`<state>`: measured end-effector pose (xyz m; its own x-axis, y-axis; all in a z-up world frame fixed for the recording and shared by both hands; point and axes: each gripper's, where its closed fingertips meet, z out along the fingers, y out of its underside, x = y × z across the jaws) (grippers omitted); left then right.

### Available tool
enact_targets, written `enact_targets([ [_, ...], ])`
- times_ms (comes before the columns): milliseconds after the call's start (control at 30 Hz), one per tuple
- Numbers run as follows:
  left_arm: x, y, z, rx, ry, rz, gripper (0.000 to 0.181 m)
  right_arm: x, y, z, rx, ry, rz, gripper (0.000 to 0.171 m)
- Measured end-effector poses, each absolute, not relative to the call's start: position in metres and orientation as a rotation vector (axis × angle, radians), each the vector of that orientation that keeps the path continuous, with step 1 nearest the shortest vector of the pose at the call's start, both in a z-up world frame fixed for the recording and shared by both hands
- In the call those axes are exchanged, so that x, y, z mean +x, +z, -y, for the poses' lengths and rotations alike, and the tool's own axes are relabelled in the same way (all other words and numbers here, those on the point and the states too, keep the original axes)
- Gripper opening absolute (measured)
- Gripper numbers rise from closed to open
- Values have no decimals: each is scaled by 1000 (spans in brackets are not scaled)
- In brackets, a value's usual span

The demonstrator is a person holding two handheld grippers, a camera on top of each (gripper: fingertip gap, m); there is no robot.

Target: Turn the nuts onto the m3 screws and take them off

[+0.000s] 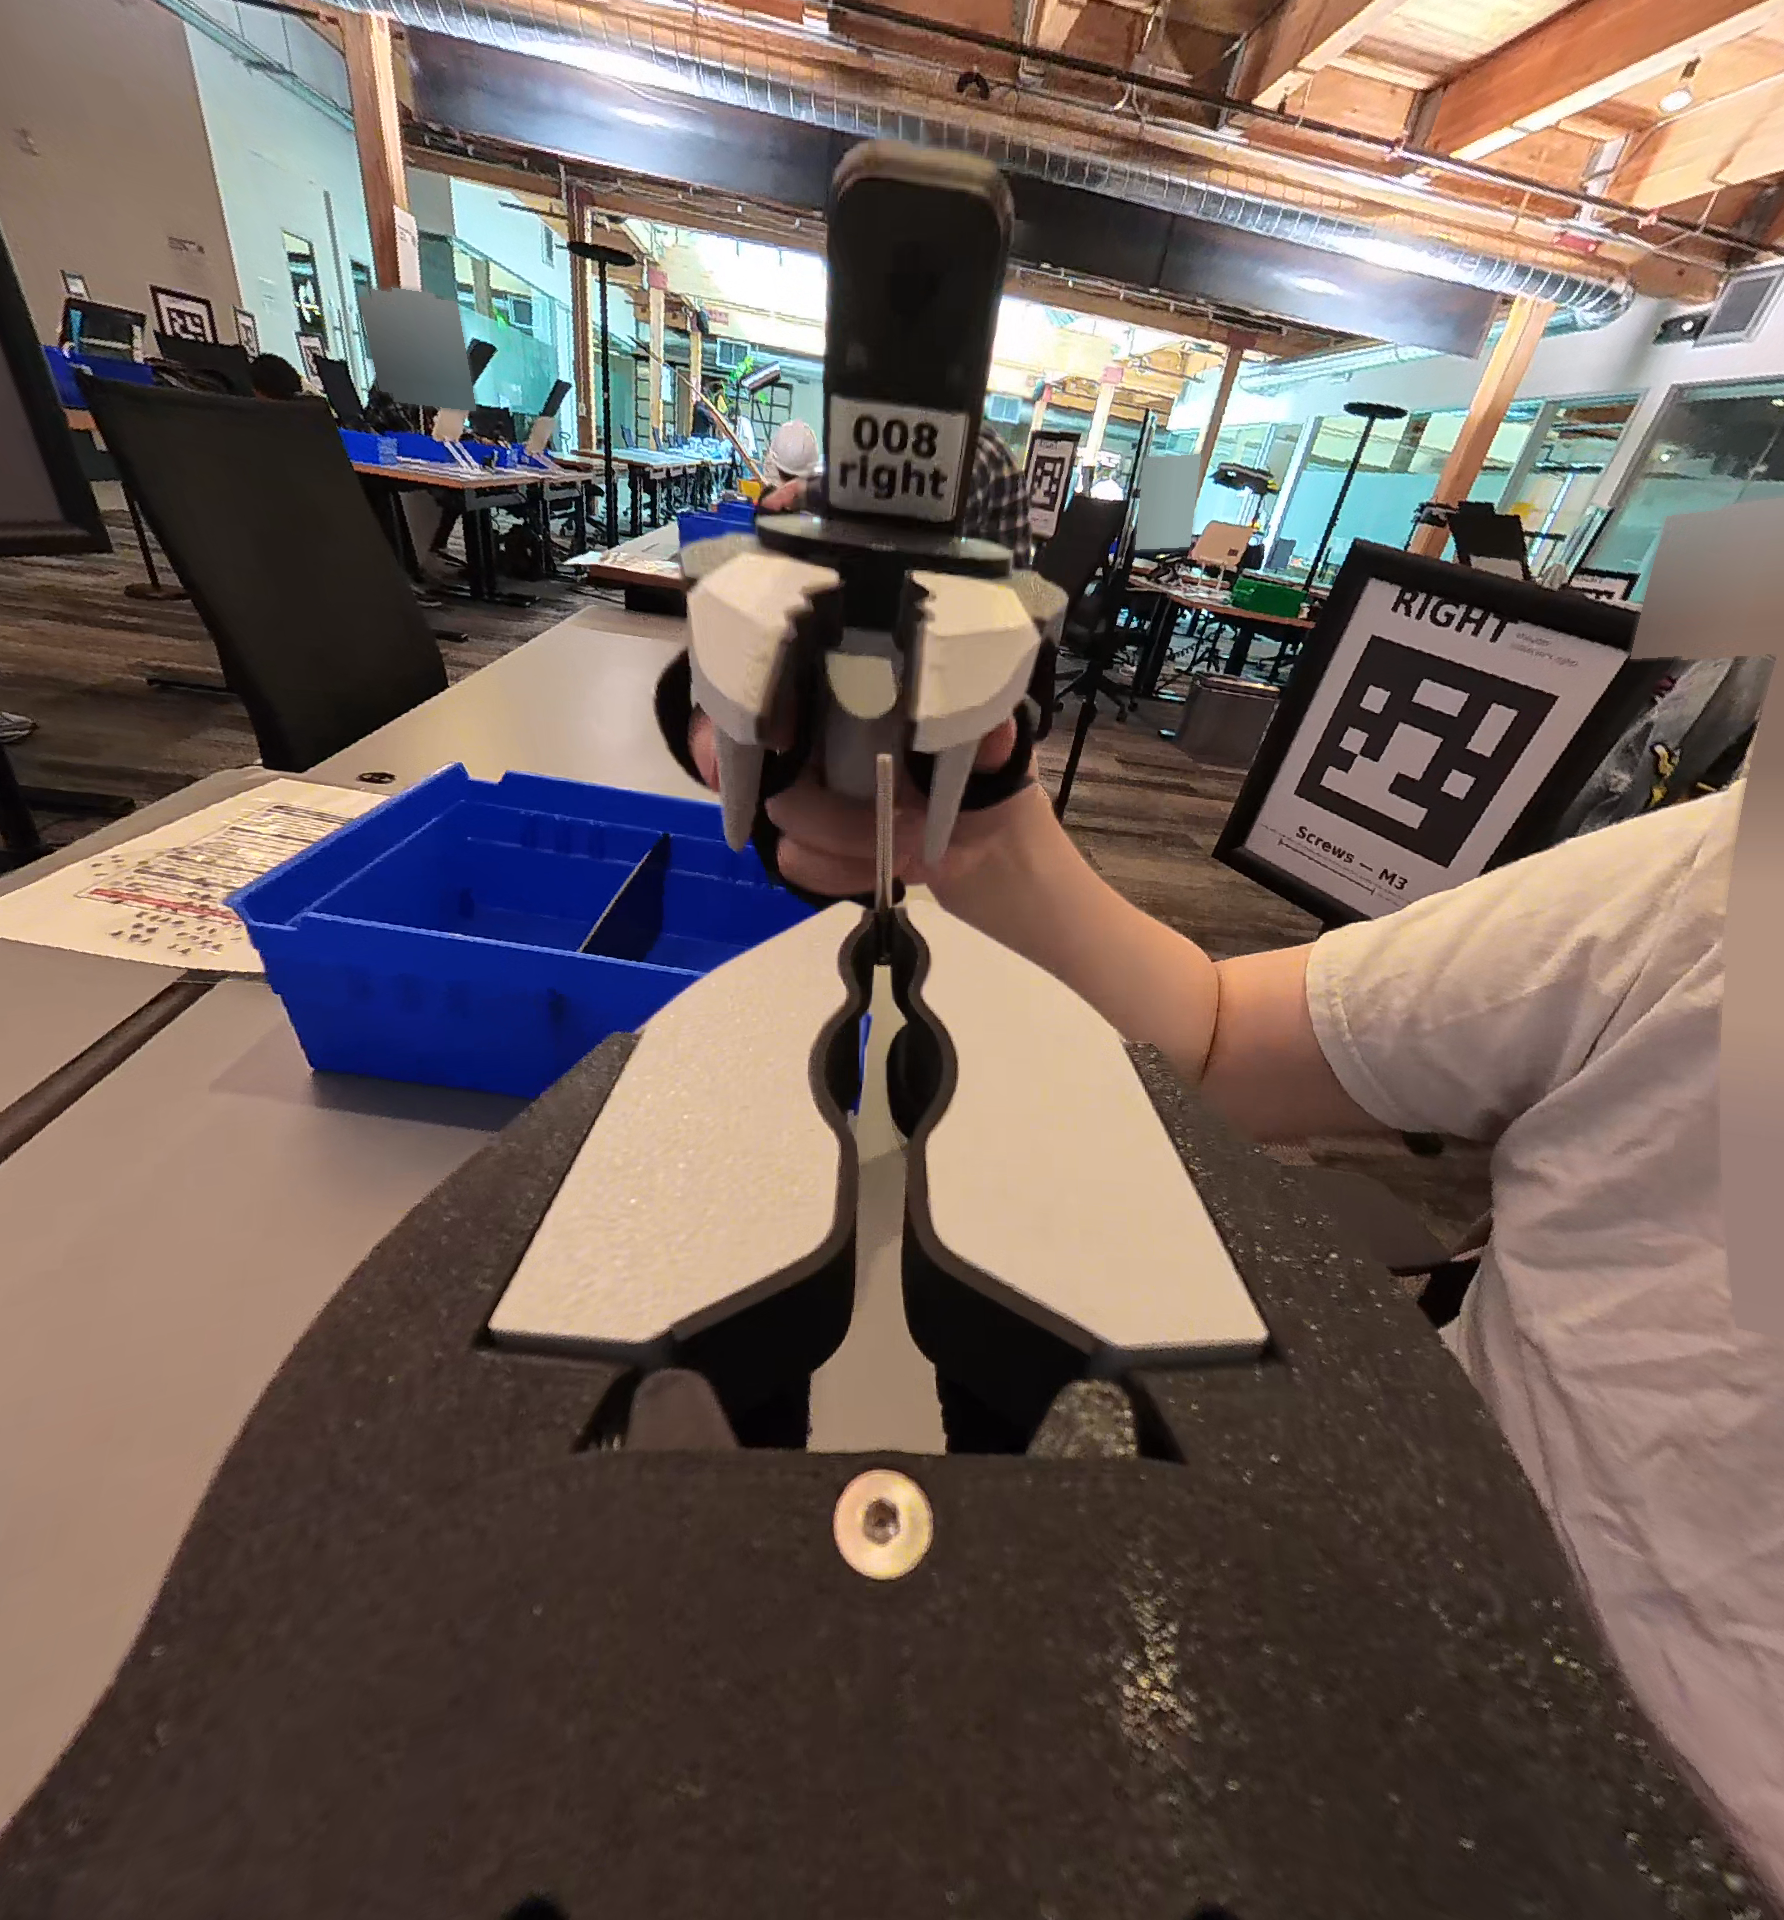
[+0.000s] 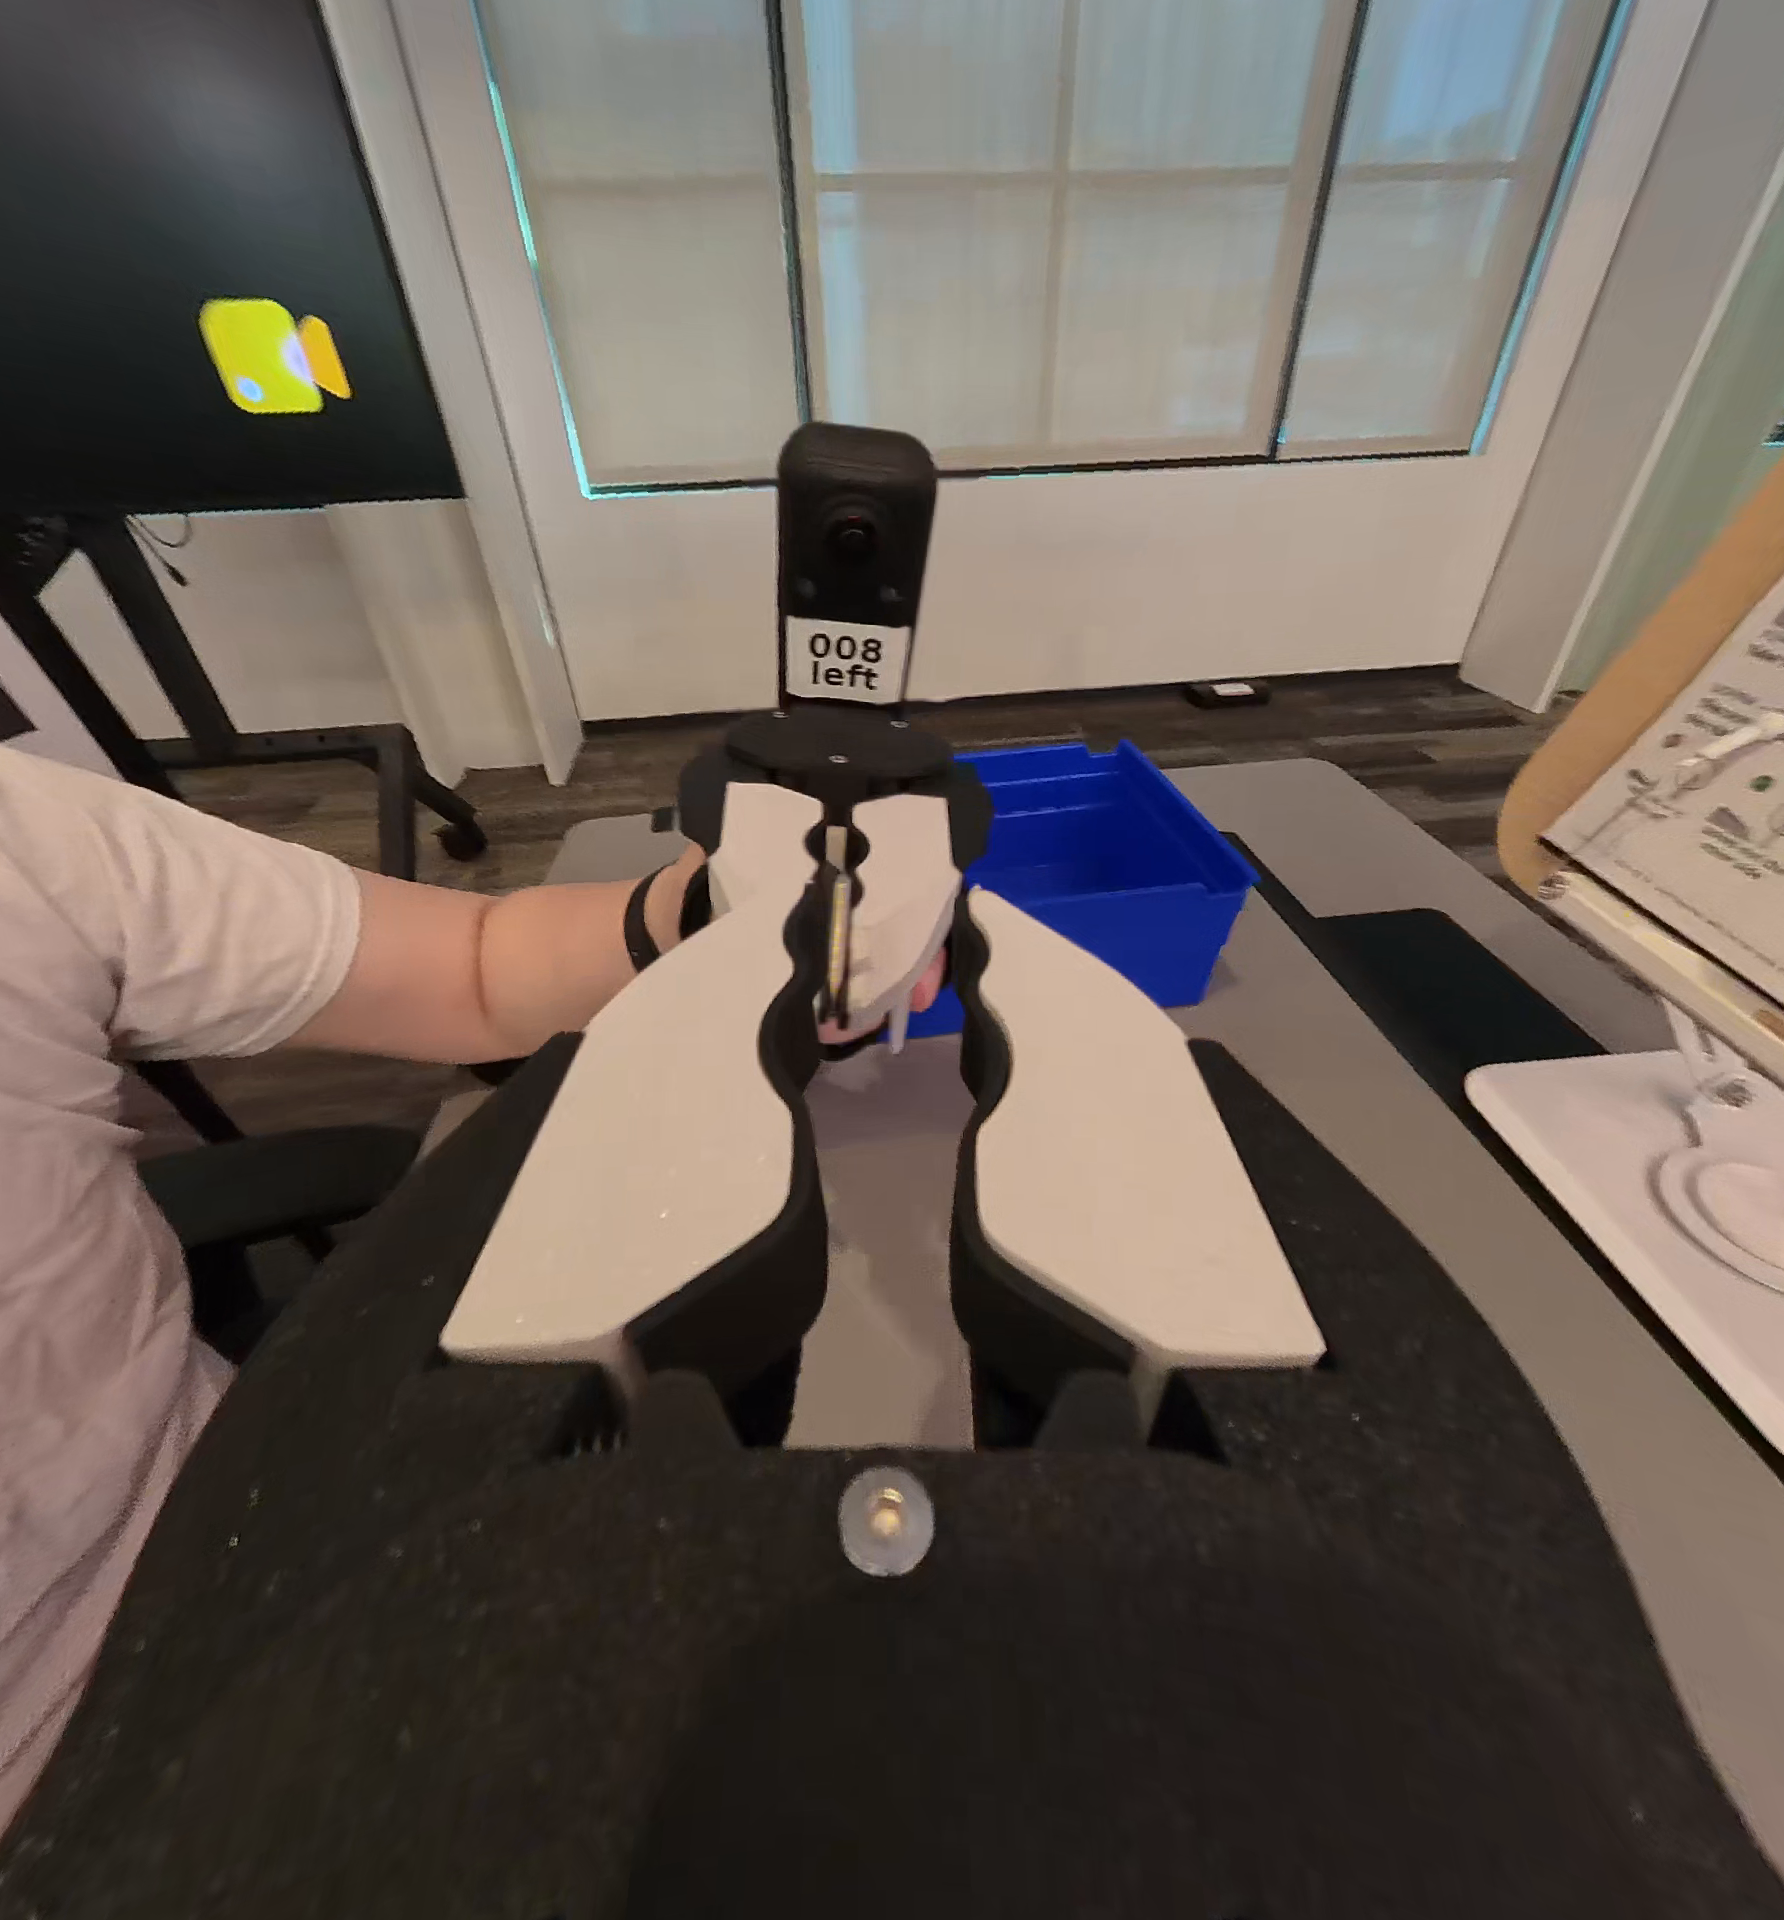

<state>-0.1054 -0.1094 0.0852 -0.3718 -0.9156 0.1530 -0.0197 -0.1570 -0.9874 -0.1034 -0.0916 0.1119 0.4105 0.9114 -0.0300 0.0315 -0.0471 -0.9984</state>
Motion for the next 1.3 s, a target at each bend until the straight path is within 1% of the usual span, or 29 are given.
enact_targets([
  [133, -107, 88, 107, -1109, -1624, -1385, 2, -117, 104, 88, -1429, 907, 909, 21],
  [367, -109, 91, 104, -1108, -1617, -1360, 2, -125, 99, 91, -1418, 963, 936, 4],
  [867, -107, 87, 102, -1131, -1627, -1362, 2, -124, 95, 91, -1404, 1117, 911, 3],
  [967, -106, 85, 100, -1141, -1626, -1358, 7, -122, 93, 87, -1408, 1129, 896, 3],
  [1033, -105, 85, 99, -1158, -1628, -1348, 18, -120, 93, 85, -1407, 1137, 886, 2],
  [1067, -104, 84, 97, -1168, -1622, -1342, 20, -118, 93, 85, -1405, 1143, 882, 3],
  [1200, -104, 81, 86, -1197, -1578, -1313, 23, -103, 95, 77, -1411, 1116, 842, 3],
  [1300, -106, 79, 74, -1240, -1540, -1295, 24, -58, 95, 62, -1519, 909, 790, 3],
])
